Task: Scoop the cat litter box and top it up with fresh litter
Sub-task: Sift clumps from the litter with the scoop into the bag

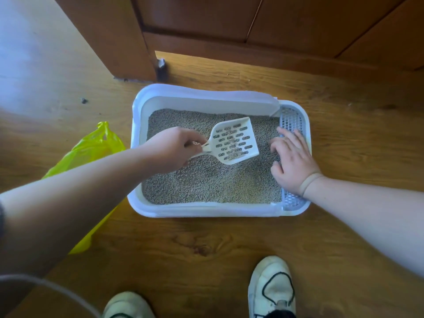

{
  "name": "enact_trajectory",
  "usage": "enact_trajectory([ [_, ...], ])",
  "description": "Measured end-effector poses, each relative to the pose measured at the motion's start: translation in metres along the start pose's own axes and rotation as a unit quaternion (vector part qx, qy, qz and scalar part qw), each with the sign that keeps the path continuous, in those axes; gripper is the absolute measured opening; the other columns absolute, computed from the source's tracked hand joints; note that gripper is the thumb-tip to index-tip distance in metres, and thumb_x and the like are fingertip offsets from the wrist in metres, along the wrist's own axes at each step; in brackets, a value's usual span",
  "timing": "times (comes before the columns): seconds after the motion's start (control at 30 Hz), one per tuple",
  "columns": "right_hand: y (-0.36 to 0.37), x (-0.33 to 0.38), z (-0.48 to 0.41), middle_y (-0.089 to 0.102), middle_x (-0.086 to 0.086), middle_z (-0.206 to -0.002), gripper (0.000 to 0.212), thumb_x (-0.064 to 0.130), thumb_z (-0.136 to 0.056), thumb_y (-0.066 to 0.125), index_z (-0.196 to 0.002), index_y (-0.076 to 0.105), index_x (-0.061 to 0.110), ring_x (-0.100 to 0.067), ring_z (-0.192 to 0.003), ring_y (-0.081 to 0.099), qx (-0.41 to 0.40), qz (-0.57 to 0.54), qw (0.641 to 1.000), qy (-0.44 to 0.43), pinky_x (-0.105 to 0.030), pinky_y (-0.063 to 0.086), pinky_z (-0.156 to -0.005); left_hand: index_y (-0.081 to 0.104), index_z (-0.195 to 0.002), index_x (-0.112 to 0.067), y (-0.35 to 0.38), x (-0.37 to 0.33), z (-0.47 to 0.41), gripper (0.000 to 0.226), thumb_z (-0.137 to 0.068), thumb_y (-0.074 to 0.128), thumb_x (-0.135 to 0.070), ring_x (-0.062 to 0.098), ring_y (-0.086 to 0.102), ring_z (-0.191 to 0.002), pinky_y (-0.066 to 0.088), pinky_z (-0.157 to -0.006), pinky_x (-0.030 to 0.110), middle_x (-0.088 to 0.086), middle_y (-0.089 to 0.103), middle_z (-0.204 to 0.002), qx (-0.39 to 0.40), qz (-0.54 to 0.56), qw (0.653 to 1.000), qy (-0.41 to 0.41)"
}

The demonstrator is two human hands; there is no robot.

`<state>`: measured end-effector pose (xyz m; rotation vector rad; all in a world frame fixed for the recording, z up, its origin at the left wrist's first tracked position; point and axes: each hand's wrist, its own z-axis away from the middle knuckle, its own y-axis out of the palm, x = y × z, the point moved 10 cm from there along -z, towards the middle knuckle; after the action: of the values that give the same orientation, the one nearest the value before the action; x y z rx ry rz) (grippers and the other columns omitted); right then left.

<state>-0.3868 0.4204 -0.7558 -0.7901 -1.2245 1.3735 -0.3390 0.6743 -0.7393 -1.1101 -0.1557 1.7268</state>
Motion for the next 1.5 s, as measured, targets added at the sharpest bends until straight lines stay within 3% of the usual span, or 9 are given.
enact_trajectory([
  [0.2,-0.003,0.005,0.0,0.051,-0.004,-0.143,0.027,0.014,-0.08,0.051,-0.099,0.039,0.03,-0.018,-0.151,0.016,0.023,-0.033,0.999,0.005,-0.042,-0.003,-0.125,0.065,-0.118,-0.03,-0.001,-0.001,0.028,0.022,-0.1,0.052,-0.028,-0.003,0.051,-0.035,0.035,-0.035,0.013,-0.007,0.066,-0.062,-0.003,0.049,0.999,-0.01],
  [0.43,-0.004,0.007,-0.004,0.044,-0.005,-0.149,0.029,0.014,-0.08,0.05,-0.1,0.04,0.032,-0.02,-0.151,0.017,0.066,-0.048,0.996,0.035,-0.05,0.003,-0.125,0.065,-0.12,-0.025,0.0,0.005,0.047,0.026,-0.102,0.048,-0.029,0.015,0.068,-0.064,0.042,-0.041,0.017,-0.008,0.066,-0.072,-0.013,0.015,0.999,-0.037],
  [0.53,-0.016,0.014,-0.005,0.047,-0.006,-0.146,0.032,0.009,-0.081,0.052,-0.105,0.043,0.027,-0.022,-0.148,0.025,0.019,-0.089,0.995,0.046,-0.049,0.008,-0.125,0.063,-0.121,-0.024,0.0,0.007,0.053,0.026,-0.103,0.045,-0.029,0.011,0.058,-0.055,0.038,-0.04,0.018,-0.007,0.061,-0.07,-0.014,-0.004,0.998,-0.057],
  [0.63,-0.032,0.022,-0.008,0.051,-0.008,-0.141,0.03,0.004,-0.083,0.052,-0.108,0.048,0.019,-0.026,-0.138,0.037,-0.023,-0.111,0.992,0.05,-0.046,0.018,-0.123,0.063,-0.119,-0.022,0.001,0.008,0.058,0.026,-0.102,0.044,-0.027,0.018,0.067,-0.064,0.047,-0.047,0.023,-0.001,0.068,-0.079,-0.006,-0.002,0.998,-0.063],
  [0.77,-0.05,0.044,-0.016,0.053,-0.005,-0.137,0.038,-0.003,-0.082,0.048,-0.113,0.049,0.019,-0.025,-0.134,0.043,-0.052,-0.126,0.991,0.014,-0.038,0.026,-0.119,0.048,-0.119,-0.023,0.0,0.011,0.064,0.028,-0.092,0.056,-0.023,0.004,0.059,-0.042,0.038,-0.036,0.017,0.001,0.071,-0.078,0.025,0.013,0.996,-0.088],
  [0.9,-0.062,0.071,-0.021,0.053,-0.006,-0.136,0.044,-0.008,-0.081,0.048,-0.12,0.051,0.013,-0.023,-0.133,0.044,-0.059,-0.134,0.989,-0.025,-0.027,0.021,-0.114,0.043,-0.113,-0.015,-0.012,0.014,0.064,0.033,-0.085,0.061,-0.017,0.02,0.06,-0.067,0.048,-0.052,0.032,0.006,0.062,-0.087,-0.01,-0.064,0.994,-0.084],
  [1.03,-0.057,0.112,-0.017,0.046,-0.006,-0.145,0.05,0.009,-0.083,0.061,-0.131,0.047,0.017,-0.026,-0.139,0.038,-0.016,-0.073,0.986,-0.149,-0.037,0.016,-0.122,0.044,-0.108,-0.022,-0.017,0.007,0.064,0.028,-0.086,0.057,-0.013,0.018,0.054,-0.067,0.042,-0.052,0.031,-0.001,0.057,-0.08,-0.053,-0.1,0.993,-0.026],
  [1.23,-0.025,0.136,-0.011,-0.005,0.006,-0.167,0.101,0.055,-0.086,0.062,-0.158,-0.004,0.03,-0.014,-0.154,-0.006,0.113,0.053,0.981,-0.151,-0.044,-0.003,-0.125,0.049,-0.119,-0.031,-0.001,-0.022,0.062,0.032,-0.089,0.053,-0.019,0.026,0.059,-0.095,0.043,-0.071,0.035,-0.005,0.061,-0.098,-0.094,-0.249,0.96,0.089],
  [1.5,0.003,0.129,-0.008,0.015,-0.003,-0.161,0.107,0.055,-0.082,0.069,-0.159,0.002,0.02,-0.025,-0.149,0.018,0.163,0.06,0.981,-0.083,-0.046,0.019,-0.121,0.043,-0.136,-0.03,0.003,-0.018,0.063,0.045,-0.092,0.053,-0.027,0.025,0.05,-0.117,0.04,-0.093,0.038,-0.003,0.056,-0.125,-0.1,-0.318,0.937,0.108],
])
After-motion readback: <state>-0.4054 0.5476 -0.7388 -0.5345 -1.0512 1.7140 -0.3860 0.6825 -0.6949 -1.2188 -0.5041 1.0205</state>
